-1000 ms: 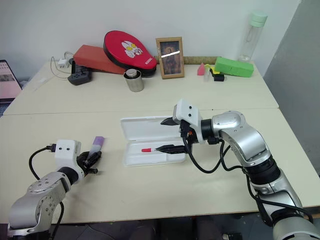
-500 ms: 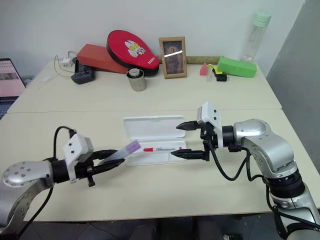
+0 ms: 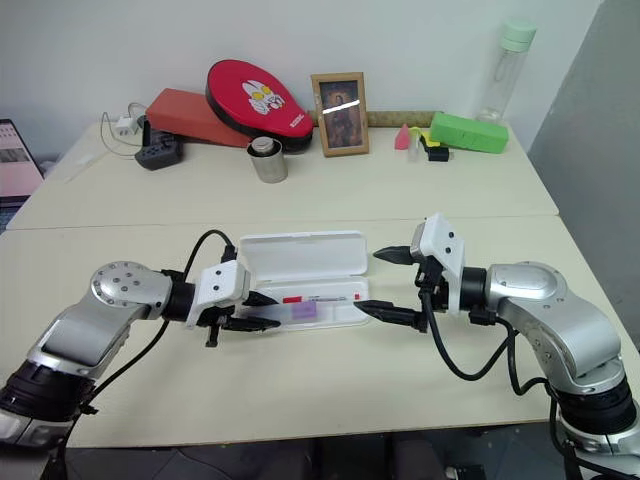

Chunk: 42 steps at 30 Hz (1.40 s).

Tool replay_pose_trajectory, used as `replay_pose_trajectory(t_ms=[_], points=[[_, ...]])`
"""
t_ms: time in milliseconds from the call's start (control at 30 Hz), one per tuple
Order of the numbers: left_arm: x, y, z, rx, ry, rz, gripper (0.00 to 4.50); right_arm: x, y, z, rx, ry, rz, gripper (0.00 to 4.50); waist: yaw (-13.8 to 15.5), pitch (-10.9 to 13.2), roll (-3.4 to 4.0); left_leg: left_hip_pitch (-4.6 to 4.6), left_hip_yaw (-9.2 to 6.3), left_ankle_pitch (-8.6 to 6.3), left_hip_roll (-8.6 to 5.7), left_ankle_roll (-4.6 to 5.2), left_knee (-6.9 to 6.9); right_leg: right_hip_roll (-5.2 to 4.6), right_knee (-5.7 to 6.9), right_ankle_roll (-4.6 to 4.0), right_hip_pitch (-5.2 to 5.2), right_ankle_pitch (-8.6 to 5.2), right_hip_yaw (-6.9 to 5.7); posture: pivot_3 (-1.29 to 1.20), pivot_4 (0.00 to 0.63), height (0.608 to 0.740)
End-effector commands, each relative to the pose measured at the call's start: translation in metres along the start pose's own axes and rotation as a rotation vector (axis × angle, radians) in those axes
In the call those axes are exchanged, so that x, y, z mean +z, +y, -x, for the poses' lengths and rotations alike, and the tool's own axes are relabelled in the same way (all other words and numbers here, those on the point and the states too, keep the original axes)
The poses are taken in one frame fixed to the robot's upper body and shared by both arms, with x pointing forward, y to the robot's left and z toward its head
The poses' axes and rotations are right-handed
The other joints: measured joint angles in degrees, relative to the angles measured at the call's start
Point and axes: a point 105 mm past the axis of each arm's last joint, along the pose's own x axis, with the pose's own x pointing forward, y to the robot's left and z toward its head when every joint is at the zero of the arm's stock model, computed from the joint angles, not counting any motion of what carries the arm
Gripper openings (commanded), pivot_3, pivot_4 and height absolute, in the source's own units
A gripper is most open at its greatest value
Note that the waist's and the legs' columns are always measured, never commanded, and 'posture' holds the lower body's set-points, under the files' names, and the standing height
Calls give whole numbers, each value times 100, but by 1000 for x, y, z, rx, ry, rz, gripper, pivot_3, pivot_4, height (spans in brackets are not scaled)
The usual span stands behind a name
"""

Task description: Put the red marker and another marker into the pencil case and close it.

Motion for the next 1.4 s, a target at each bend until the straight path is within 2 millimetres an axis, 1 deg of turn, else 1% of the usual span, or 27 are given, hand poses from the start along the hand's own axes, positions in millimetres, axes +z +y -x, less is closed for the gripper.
replay_pose_trajectory(t_ms=[33,300,600,633,667,700,833,967,1033,1067,1133,1267,1400], points=[[2,9,0,3,9,-60,1194,9,3,6,-31,-25,30,4500,6,0,0,-1,-1,0,-1,0,0,0,0,0,0,0,0,0,150,740],[1,7,-8,-27,-1,-63,1194,7,4,7,-46,-21,20,4500,-3,0,0,-2,-4,0,1,0,1,0,2,0,0,0,2,0,150,740],[2,8,-9,-18,-15,-23,1194,5,4,6,-50,-14,16,4500,-3,0,0,-2,-4,0,1,1,2,0,2,0,0,0,2,0,150,740],[3,8,-10,-18,-17,-22,1893,5,4,6,-49,-13,15,4500,-2,0,0,-2,-4,0,1,1,2,0,2,0,0,0,2,0,150,740],[3,8,-11,-15,-22,-20,1935,5,4,5,-48,-11,15,4500,-2,0,0,-2,-4,0,1,1,3,0,2,0,0,0,2,0,150,740],[3,8,-11,-12,-25,-19,2110,4,4,5,-47,-10,15,4500,-2,0,0,-2,-4,0,1,1,3,0,2,0,0,0,2,0,150,740],[5,11,-11,0,-33,-18,2983,5,3,4,-47,-10,15,4500,-2,0,0,-2,-5,0,1,1,3,0,2,0,1,0,2,0,150,740],[7,13,-10,11,-41,-18,4001,5,1,4,-55,-10,15,4500,-2,0,-1,-2,-5,0,1,1,3,0,2,0,1,0,2,0,150,740],[8,14,-9,16,-45,-18,4320,4,-1,5,-62,-10,14,4500,-2,0,-1,-2,-5,0,1,1,4,0,3,0,1,0,2,0,150,740],[9,16,-9,22,-51,-20,4473,5,-5,5,-84,-16,16,4500,-2,0,-1,-2,-5,0,1,1,4,0,3,0,1,0,2,0,150,740],[9,20,-8,42,-56,-32,4473,6,-11,6,-118,-20,17,4500,-2,0,-1,-2,-5,0,1,1,4,0,3,0,1,0,2,0,150,740],[12,26,-6,65,-67,-44,4473,7,-14,7,-133,-25,16,4500,-2,0,0,-3,-5,0,1,1,5,0,3,-1,1,0,2,0,150,740],[19,40,-1,136,-86,-72,4473,6,-17,9,-152,-18,13,4500,3,0,-1,-5,-7,0,0,1,7,0,4,-1,1,0,1,0,150,740]])
